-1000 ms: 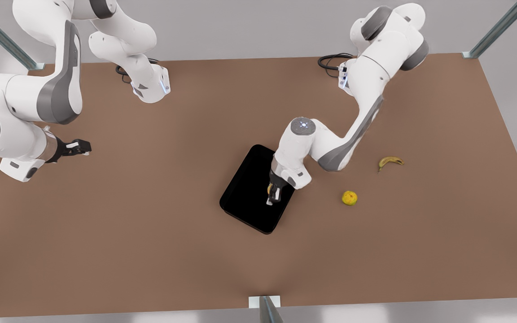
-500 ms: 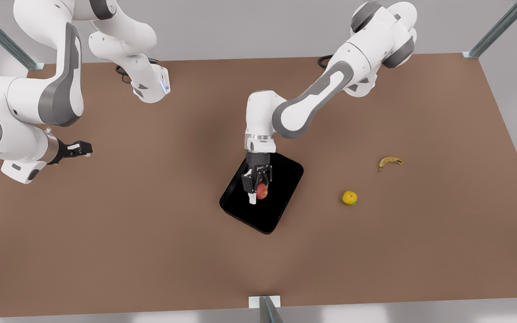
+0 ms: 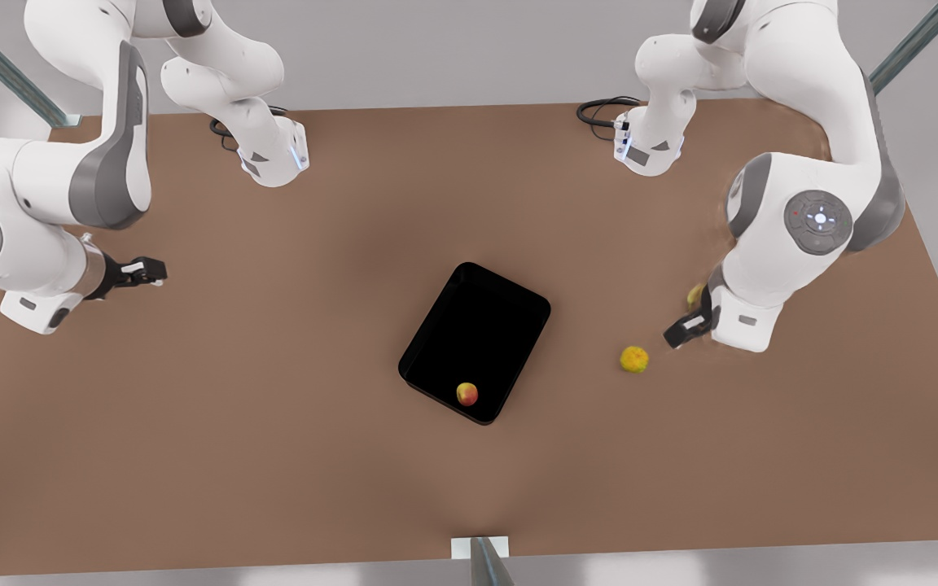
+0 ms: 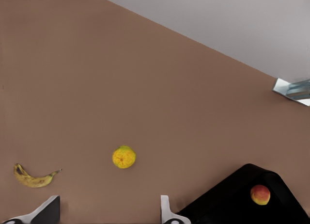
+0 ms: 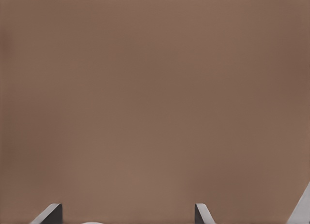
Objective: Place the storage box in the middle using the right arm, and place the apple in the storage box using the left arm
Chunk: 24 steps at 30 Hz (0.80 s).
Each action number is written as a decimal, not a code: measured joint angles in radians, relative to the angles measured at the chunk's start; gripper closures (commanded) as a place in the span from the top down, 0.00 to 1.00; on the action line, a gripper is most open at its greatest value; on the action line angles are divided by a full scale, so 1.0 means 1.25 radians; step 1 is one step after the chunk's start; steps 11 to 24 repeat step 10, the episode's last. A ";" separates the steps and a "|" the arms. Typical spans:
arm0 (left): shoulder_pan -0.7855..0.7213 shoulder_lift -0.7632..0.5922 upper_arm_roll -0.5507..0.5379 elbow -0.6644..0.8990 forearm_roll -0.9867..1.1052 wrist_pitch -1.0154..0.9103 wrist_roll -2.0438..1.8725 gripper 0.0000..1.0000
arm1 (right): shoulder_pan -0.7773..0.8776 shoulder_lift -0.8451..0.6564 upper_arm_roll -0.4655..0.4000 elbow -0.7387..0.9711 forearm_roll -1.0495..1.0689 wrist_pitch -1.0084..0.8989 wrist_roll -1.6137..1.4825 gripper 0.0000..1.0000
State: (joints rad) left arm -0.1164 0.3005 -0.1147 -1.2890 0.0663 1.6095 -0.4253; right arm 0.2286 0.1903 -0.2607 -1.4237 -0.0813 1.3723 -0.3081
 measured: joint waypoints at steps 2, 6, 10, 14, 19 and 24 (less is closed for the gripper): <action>0.046 -0.175 0.022 -0.183 -0.015 -0.029 0.281 1.00 | -0.018 -0.013 0.006 0.000 -0.001 0.005 0.000 1.00; 0.030 -0.020 -0.012 0.034 -0.045 -0.153 0.259 1.00 | -0.020 -0.018 0.007 -0.001 -0.002 0.012 0.000 1.00; 0.037 -0.002 -0.036 0.049 -0.059 -0.145 0.228 1.00 | -0.021 -0.018 0.007 -0.001 -0.002 0.013 0.001 1.00; 0.037 -0.002 -0.036 0.049 -0.059 -0.145 0.228 1.00 | -0.021 -0.018 0.007 -0.001 -0.002 0.013 0.001 1.00; 0.037 -0.002 -0.036 0.049 -0.059 -0.145 0.228 1.00 | -0.021 -0.018 0.007 -0.001 -0.002 0.013 0.001 1.00; 0.037 -0.002 -0.036 0.049 -0.059 -0.145 0.228 1.00 | -0.021 -0.018 0.007 -0.001 -0.002 0.013 0.001 1.00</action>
